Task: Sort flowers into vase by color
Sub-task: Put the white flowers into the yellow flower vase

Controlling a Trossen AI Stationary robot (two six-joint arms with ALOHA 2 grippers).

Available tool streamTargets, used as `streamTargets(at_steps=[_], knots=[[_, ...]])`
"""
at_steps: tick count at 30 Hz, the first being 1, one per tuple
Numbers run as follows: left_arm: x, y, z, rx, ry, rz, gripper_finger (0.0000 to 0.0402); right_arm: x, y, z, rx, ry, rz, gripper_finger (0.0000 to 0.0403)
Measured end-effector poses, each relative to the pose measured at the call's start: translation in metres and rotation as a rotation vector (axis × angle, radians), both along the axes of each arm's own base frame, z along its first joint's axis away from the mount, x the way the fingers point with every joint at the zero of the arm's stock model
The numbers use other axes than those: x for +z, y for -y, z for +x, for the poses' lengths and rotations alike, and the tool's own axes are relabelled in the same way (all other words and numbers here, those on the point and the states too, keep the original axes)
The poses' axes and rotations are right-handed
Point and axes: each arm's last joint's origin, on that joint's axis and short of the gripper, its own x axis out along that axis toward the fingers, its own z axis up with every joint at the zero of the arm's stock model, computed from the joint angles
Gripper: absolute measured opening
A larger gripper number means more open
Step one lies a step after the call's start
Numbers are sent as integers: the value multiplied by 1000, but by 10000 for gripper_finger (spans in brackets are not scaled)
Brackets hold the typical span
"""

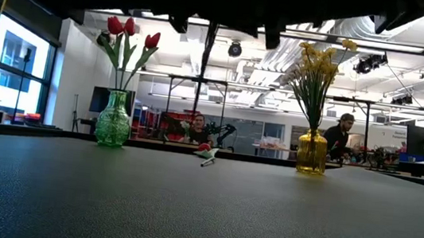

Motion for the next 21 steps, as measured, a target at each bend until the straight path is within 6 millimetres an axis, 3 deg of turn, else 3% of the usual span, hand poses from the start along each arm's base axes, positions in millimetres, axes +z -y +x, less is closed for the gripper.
streamTargets(at_steps=[6, 13, 17, 21], knots=[[0, -2, -5, 26, -94, 13, 166, -5, -3, -3, -69, -43, 13, 4], [5, -8, -20, 179, -245, 43, 181, -8, -8, -12, -155, -126, -19, 2], [4, -11, -27, 247, -321, 25, 182, -3, -6, -37, -230, -116, -26, 1], [1, -8, -28, 246, -357, 3, 182, 7, 3, -78, -347, -66, -51, 1]])
